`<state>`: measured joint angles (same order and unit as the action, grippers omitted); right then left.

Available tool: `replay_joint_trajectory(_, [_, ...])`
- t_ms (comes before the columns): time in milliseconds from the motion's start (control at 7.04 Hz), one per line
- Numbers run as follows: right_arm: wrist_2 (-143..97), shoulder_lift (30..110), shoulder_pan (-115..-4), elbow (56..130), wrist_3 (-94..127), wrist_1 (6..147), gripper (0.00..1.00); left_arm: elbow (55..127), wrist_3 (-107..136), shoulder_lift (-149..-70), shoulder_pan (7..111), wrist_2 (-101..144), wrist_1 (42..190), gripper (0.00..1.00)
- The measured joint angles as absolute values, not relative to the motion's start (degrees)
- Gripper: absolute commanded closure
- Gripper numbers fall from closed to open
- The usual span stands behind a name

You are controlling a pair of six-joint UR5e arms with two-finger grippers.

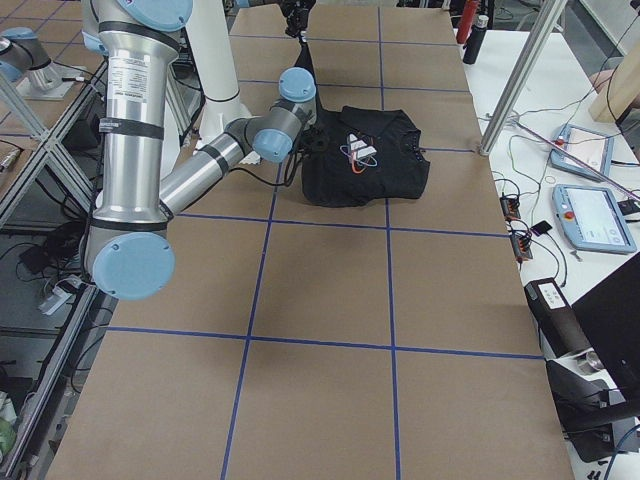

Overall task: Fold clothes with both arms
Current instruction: 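Lift the hem with both grippers and carry it toward the collar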

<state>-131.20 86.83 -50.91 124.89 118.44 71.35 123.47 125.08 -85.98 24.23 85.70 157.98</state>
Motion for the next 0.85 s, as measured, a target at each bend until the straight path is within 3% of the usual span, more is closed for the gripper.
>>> replay_joint_trajectory(426, [-129.39,73.47,-54.75,117.97,108.49,86.70,1.00,107.80,122.68,-95.90,34.55,91.21,157.93,1.00])
replay_joint_trajectory(852, [-122.94,63.83,-55.26,105.20,101.77,89.26,1.00,90.62,120.81,-107.04,40.12,92.99,158.20,1.00])
